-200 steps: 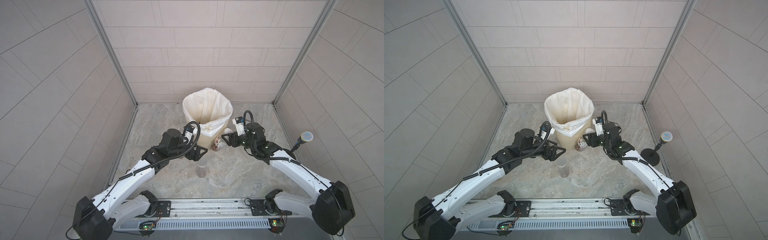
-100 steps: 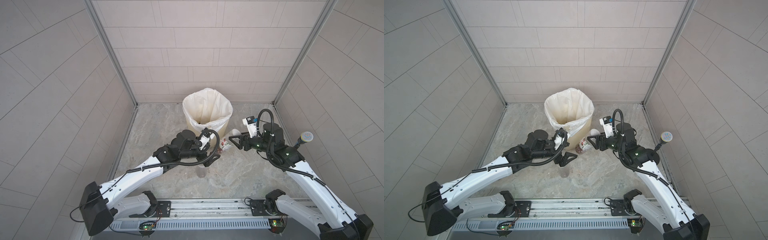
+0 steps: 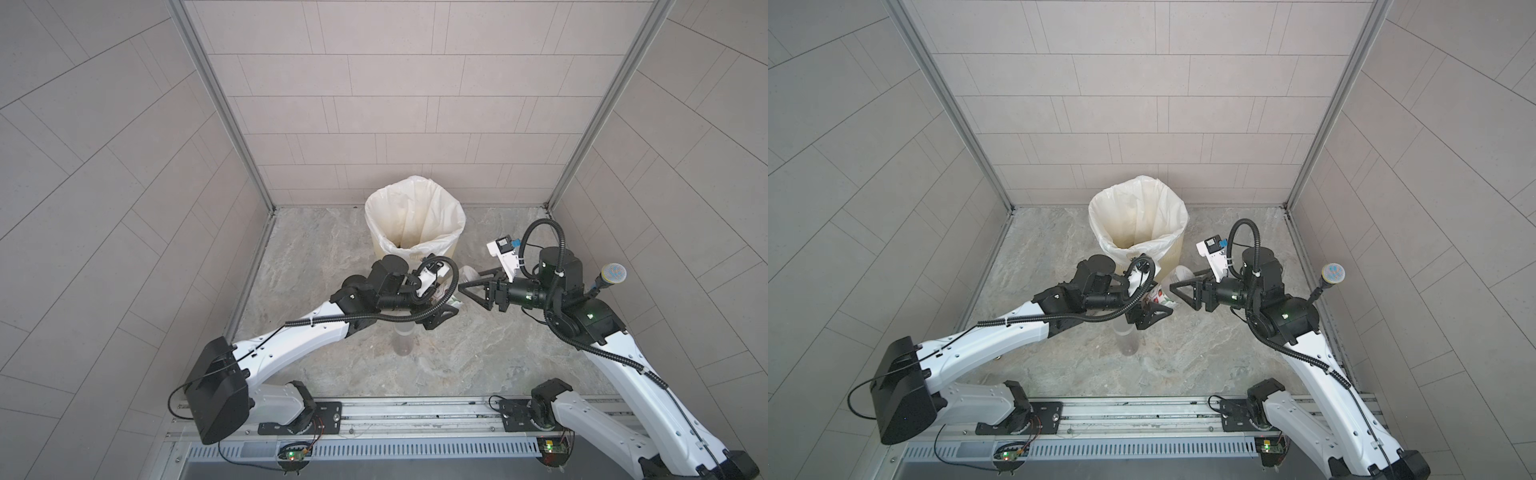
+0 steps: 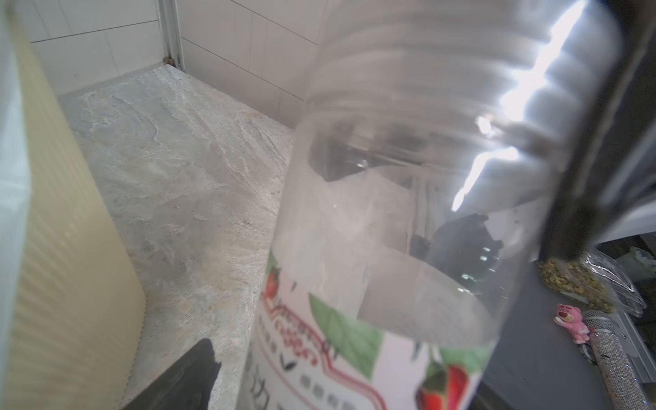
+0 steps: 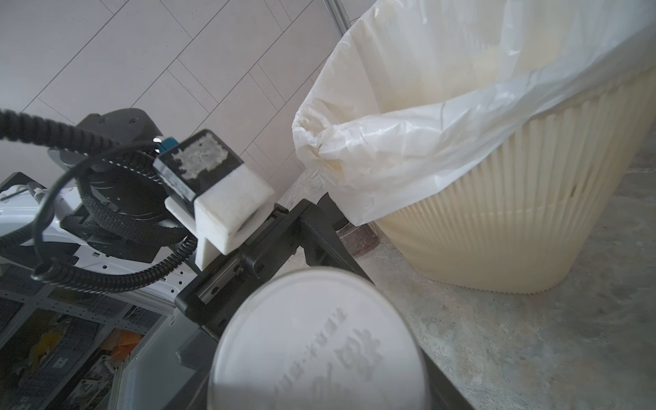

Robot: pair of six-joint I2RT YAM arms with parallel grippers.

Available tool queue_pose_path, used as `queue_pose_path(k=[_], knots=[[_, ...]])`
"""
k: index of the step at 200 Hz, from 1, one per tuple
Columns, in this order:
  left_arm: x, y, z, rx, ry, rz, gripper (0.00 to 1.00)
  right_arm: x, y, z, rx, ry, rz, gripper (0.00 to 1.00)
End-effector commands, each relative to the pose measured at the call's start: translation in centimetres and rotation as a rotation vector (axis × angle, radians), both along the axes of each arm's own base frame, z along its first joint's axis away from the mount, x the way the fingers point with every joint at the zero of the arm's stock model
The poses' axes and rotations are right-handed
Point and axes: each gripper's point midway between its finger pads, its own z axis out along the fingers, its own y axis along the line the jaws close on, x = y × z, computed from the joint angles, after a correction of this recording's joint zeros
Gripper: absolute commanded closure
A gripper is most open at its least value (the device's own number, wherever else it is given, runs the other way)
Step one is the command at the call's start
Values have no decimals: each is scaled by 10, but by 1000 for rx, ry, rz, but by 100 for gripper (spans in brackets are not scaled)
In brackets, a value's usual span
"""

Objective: Empty the moldy dried flower tea in the jars
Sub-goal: Unscrew the lid from the jar.

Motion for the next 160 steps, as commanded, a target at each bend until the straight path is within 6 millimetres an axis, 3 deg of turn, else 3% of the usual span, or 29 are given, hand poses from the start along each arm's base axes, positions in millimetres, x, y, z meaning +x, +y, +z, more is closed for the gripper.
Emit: queue_pose_path(k=[1,76,88,102,120,160], knots=[[-4,-13,31,-98,-52,-52,10,-7,2,19,48,-42,38,61],[-11,-18,27,-101,-76,-102,48,4,3,24,83,-30,26,60],[-8,-18,27,-99,-85,-90,50,6,3,23,80,-26,19,54],[-5,-17,26,-91,-97,-74,50,9,0,22,76,-23,-2,35],[1,-16,24,-75,-122,-47,50,14,-5,24,73,-31,-42,19],[10,-13,17,-33,-159,-10,51,23,-13,25,57,-22,-100,17]])
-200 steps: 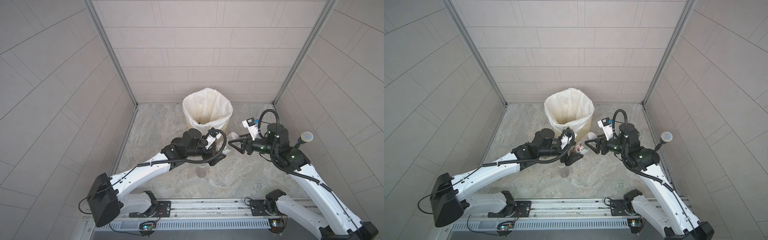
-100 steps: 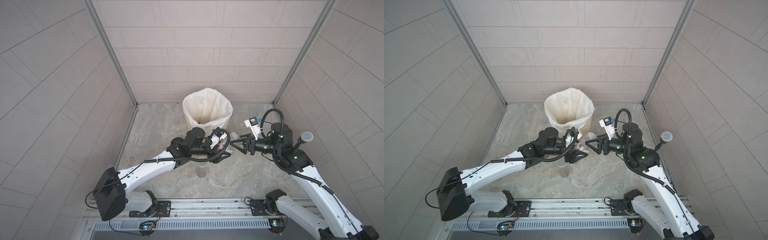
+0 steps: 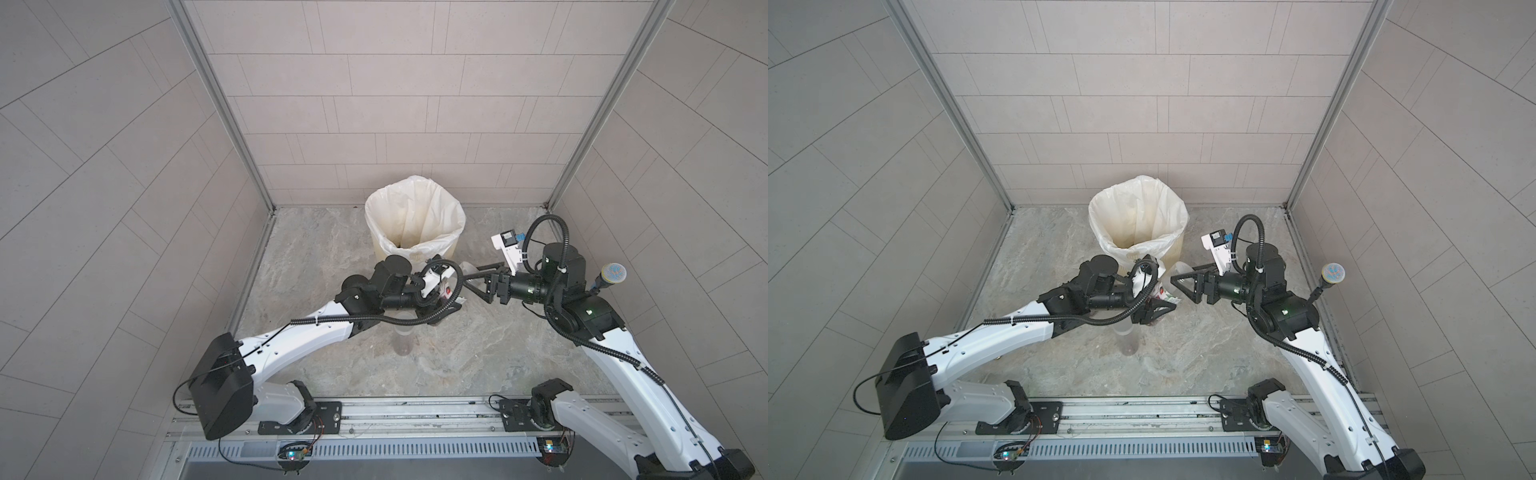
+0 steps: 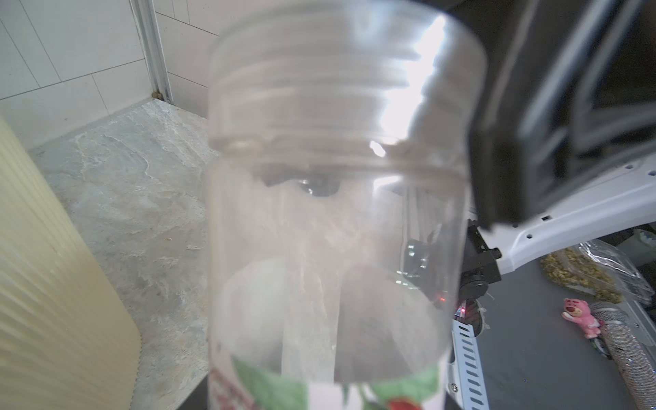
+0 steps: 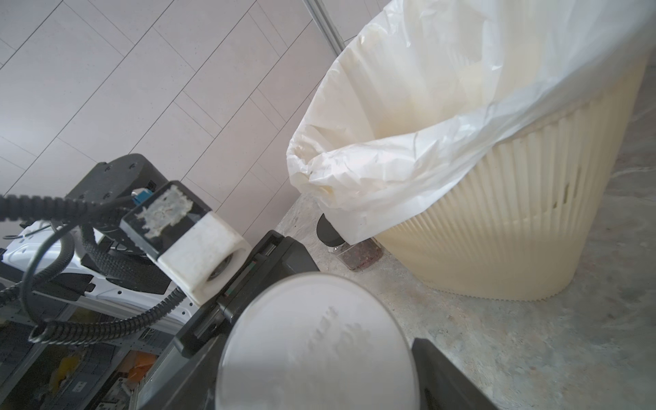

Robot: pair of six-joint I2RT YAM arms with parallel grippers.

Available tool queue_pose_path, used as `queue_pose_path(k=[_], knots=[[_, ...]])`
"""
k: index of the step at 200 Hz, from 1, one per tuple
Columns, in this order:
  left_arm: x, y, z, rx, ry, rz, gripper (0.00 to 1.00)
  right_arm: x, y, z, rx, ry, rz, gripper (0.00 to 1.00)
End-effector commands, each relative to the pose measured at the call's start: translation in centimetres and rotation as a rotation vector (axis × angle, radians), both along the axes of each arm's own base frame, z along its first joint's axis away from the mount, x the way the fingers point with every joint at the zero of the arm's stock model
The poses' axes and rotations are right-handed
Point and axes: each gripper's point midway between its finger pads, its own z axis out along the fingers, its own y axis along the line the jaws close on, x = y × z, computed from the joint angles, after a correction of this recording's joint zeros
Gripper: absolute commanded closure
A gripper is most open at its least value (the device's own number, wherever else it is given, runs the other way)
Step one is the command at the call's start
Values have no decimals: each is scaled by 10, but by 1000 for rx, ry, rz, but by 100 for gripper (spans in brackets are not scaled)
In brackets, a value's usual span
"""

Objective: Empty the moldy dried flower tea in the jars
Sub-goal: Unscrew the lid from the jar.

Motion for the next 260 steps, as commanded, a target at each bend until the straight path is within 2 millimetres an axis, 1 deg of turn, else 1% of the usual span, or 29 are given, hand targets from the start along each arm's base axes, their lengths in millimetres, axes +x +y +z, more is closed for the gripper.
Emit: queue_pose_path(k=[1,23,29,42,54,77,92,123,133,146,163,191,205,220,227,237,247,260], knots=[[8,-3,12,-15,-73,17,51,7,-5,16,2,-45,-43,17],[9,-2,9,-4,-74,26,51,13,-9,13,-3,-30,-67,22],[9,-2,10,-4,-73,26,51,13,-9,13,-3,-31,-60,27],[8,-3,8,0,-66,22,52,13,-6,11,-1,-21,-45,40],[7,-3,7,4,-54,13,52,14,-6,10,-1,-17,-40,45],[3,-5,11,-8,-42,-13,52,14,-4,6,-3,-18,-29,46],[-4,-6,15,-21,-23,-60,53,13,-4,4,-19,-40,-16,47],[-14,-2,36,-100,50,-171,54,10,-3,1,-57,-118,26,51],[-18,0,43,-125,68,-216,54,7,0,3,-53,-152,66,51],[-25,3,52,-150,88,-278,54,0,5,11,-18,-224,117,51],[-30,6,59,-168,121,-342,54,-8,9,20,21,-309,164,51],[-32,13,69,-178,154,-410,54,-23,17,23,74,-350,278,51],[-31,18,73,-182,164,-423,54,-28,21,29,122,-367,323,51],[-27,21,76,-187,163,-420,54,-30,22,34,159,-372,348,48],[-25,21,76,-185,158,-411,54,-29,22,35,164,-370,344,42],[-21,22,74,-173,140,-385,54,-26,20,35,157,-365,313,28],[-14,22,70,-151,110,-340,54,-18,15,34,136,-354,253,16],[-1,24,62,-107,68,-262,53,-8,8,34,92,-337,162,9]])
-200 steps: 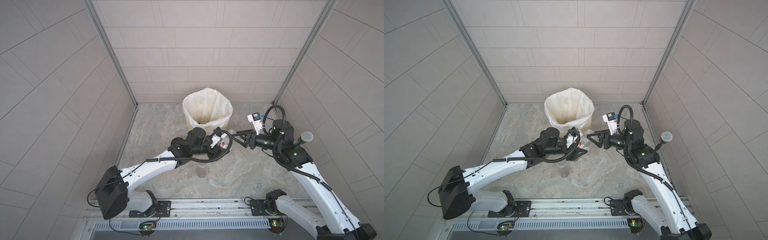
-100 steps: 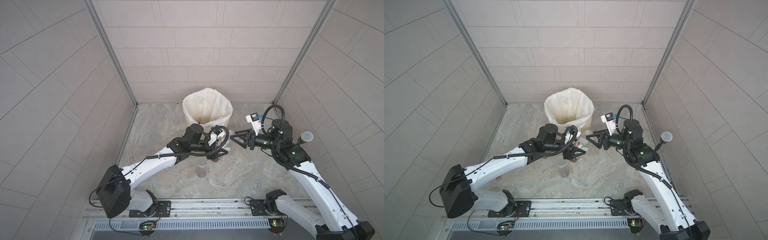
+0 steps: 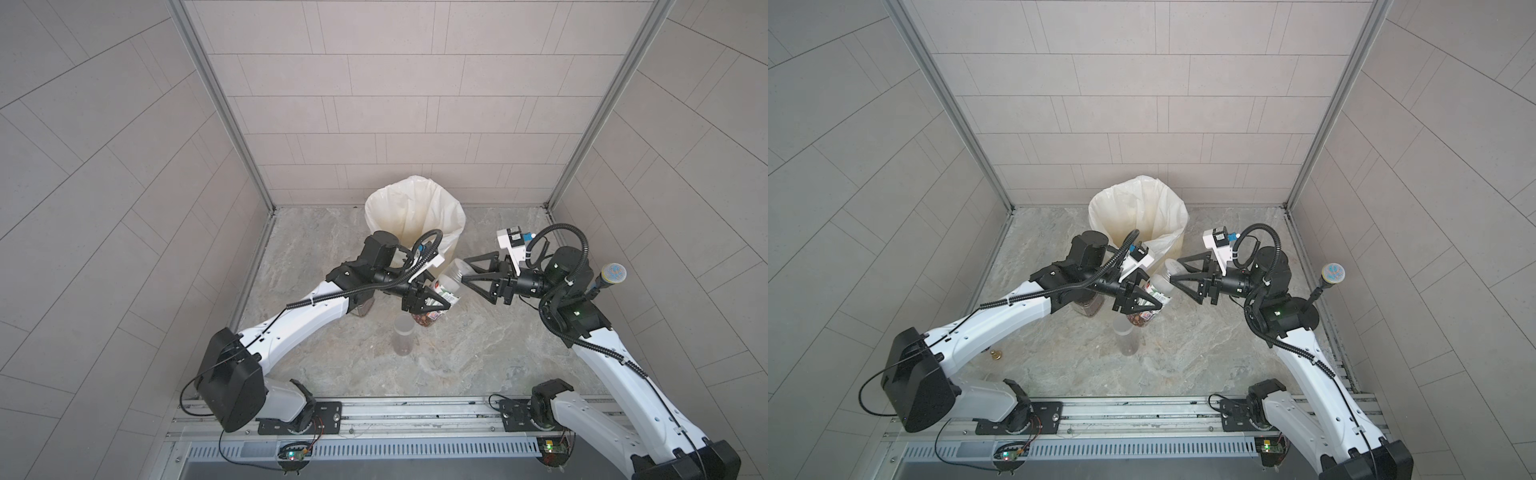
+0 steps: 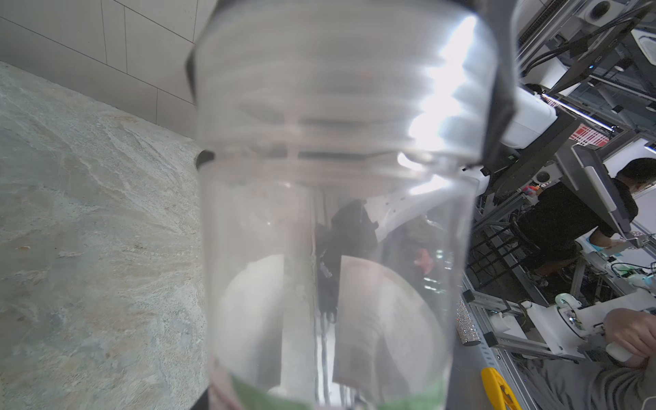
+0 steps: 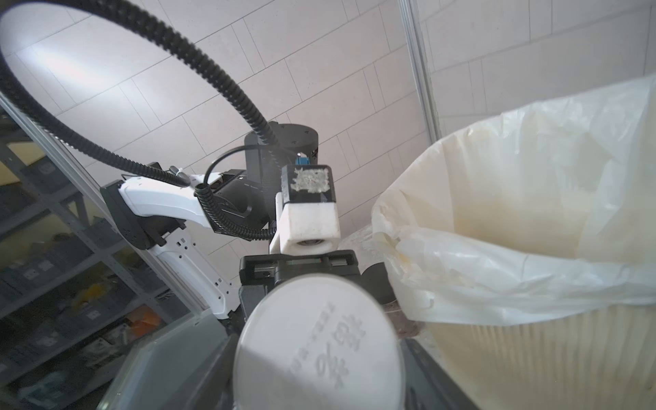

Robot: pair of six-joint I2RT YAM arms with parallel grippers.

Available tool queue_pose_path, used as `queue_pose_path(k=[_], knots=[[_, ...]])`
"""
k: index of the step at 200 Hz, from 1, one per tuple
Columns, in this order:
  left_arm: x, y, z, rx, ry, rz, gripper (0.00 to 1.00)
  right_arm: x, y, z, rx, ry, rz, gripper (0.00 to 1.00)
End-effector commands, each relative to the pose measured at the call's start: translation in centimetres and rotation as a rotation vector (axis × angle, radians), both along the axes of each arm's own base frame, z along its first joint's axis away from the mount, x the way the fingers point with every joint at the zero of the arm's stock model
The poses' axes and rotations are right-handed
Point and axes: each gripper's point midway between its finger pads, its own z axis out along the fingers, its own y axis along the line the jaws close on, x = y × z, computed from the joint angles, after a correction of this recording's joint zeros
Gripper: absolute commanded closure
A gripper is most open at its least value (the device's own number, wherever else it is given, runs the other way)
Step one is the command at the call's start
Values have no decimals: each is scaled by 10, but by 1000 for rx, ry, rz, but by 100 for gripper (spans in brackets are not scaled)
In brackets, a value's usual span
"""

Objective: Empty the moldy dried flower tea in the jars
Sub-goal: Unscrew the lid from the jar.

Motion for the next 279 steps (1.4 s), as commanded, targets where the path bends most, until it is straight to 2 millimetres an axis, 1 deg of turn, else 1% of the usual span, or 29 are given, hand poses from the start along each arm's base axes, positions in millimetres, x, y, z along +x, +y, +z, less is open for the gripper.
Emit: queue_pose_path(k=[1,6,25,55,68,93,111,135,168,188,206,228,253,266,279], knots=[[17,1,27,-31,-154,73,53,6,-8,3,-32,-2,-88,8],[21,3,24,-12,-171,101,54,11,-12,2,-45,10,-134,7],[39,7,14,49,-239,209,53,20,-19,7,-43,51,-217,5],[52,12,0,154,-357,324,54,30,-28,11,-50,153,-307,5],[56,13,-7,212,-422,365,54,35,-31,5,-85,224,-341,5],[61,13,-11,263,-517,419,53,40,-32,-6,-153,303,-384,8],[63,13,-10,266,-566,450,53,43,-33,-11,-209,335,-408,11],[64,11,-11,279,-607,459,52,38,-25,-16,-262,369,-372,17],[66,10,-13,291,-617,465,52,29,-15,-20,-293,397,-302,22],[61,9,-13,282,-615,438,52,28,-12,-24,-301,403,-276,24],[56,8,-14,275,-613,411,52,26,-6,-23,-287,403,-233,24],[49,9,-17,282,-613,369,52,28,-3,-19,-268,388,-221,24],[42,10,-22,296,-618,331,52,29,4,-10,-228,383,-178,24],[41,11,-24,303,-624,319,52,28,7,-9,-219,384,-159,25],[41,11,-25,310,-624,317,52,25,8,-11,-226,388,-142,29]])
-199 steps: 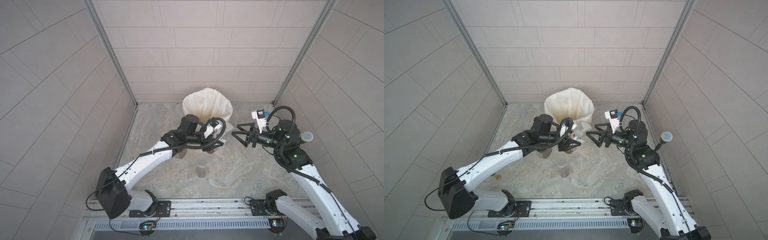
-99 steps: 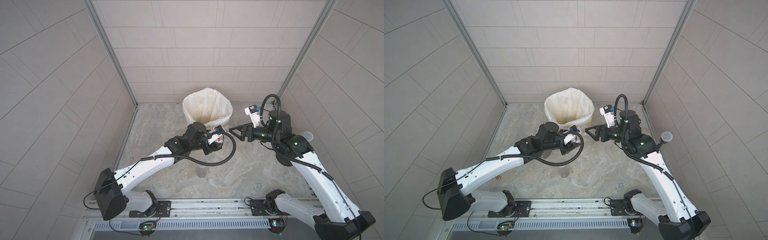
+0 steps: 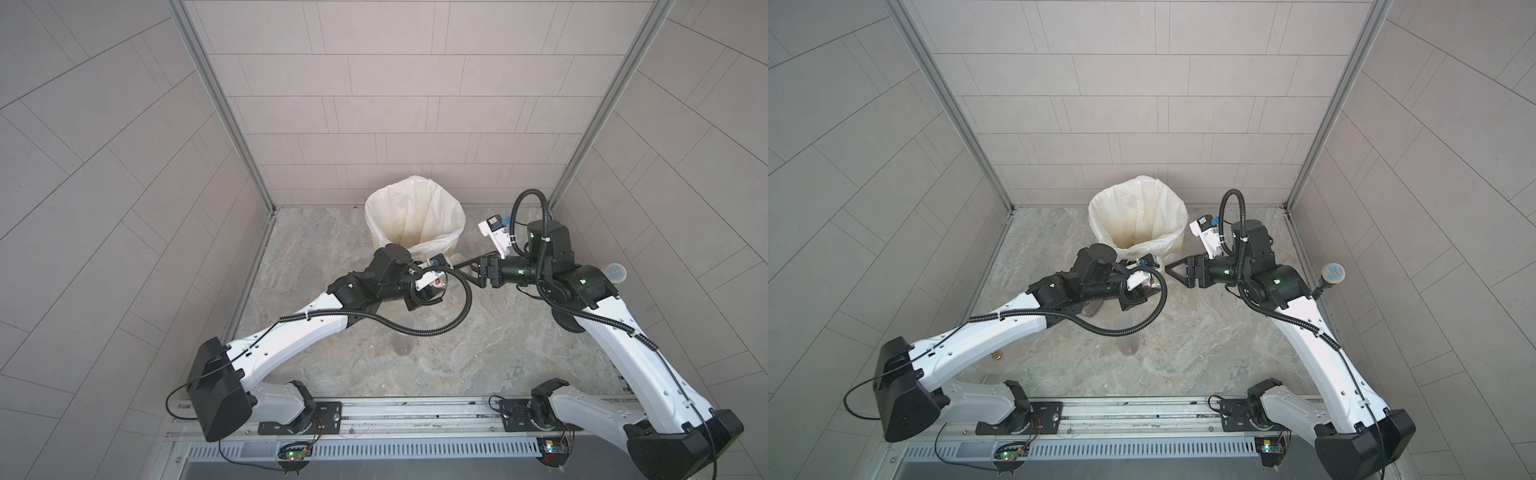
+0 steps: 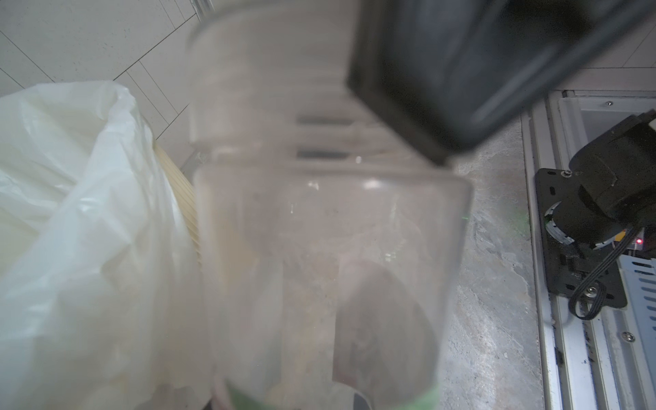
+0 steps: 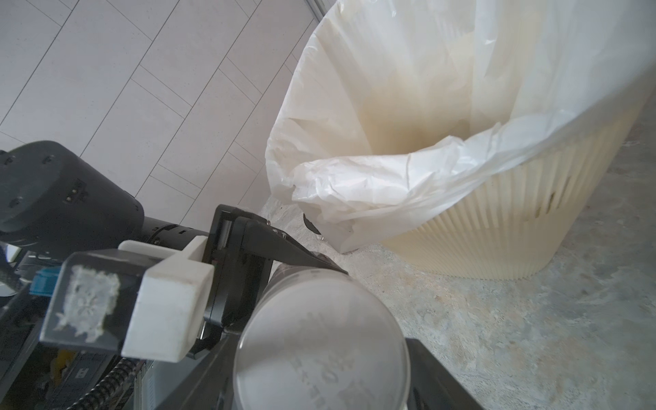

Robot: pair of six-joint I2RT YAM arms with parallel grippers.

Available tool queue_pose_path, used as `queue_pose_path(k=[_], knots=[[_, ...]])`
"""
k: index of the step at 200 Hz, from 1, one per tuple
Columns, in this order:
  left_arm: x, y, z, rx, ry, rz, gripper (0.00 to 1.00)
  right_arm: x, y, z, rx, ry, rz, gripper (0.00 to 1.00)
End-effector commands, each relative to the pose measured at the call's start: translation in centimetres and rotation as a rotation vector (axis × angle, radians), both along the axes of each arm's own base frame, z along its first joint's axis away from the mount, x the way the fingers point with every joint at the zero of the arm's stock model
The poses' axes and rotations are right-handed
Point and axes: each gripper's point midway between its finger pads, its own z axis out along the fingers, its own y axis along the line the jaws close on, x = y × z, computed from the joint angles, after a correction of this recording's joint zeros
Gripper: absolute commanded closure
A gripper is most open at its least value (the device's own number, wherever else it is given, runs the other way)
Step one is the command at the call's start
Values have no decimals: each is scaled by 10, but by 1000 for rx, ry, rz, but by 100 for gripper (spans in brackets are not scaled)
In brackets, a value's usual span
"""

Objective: Empty the moldy dried flower tea in the jars
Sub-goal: Unscrew the lid from the jar.

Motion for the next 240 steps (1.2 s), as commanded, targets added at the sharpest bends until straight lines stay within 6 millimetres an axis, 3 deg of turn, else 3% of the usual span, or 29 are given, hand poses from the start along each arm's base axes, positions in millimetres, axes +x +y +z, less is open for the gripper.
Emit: queue_pose_path(k=[1,33,100,149,178,211,240], knots=[[-11,2,4,6,-16,-48,52,-7,9,14,43,-38,72,29],[-12,2,4,9,-1,-52,53,-17,10,2,-5,-29,111,43],[-45,6,10,-2,100,-216,53,-19,0,-18,-162,-283,183,51],[-50,10,5,18,111,-308,50,-18,6,-25,-162,-480,244,57],[-48,12,2,45,124,-339,50,-20,-3,-41,-316,-572,271,56],[-42,9,-2,59,98,-343,50,-13,-8,-40,-382,-627,261,55],[-31,6,2,56,38,-320,50,-17,-12,-32,-366,-634,218,44]])
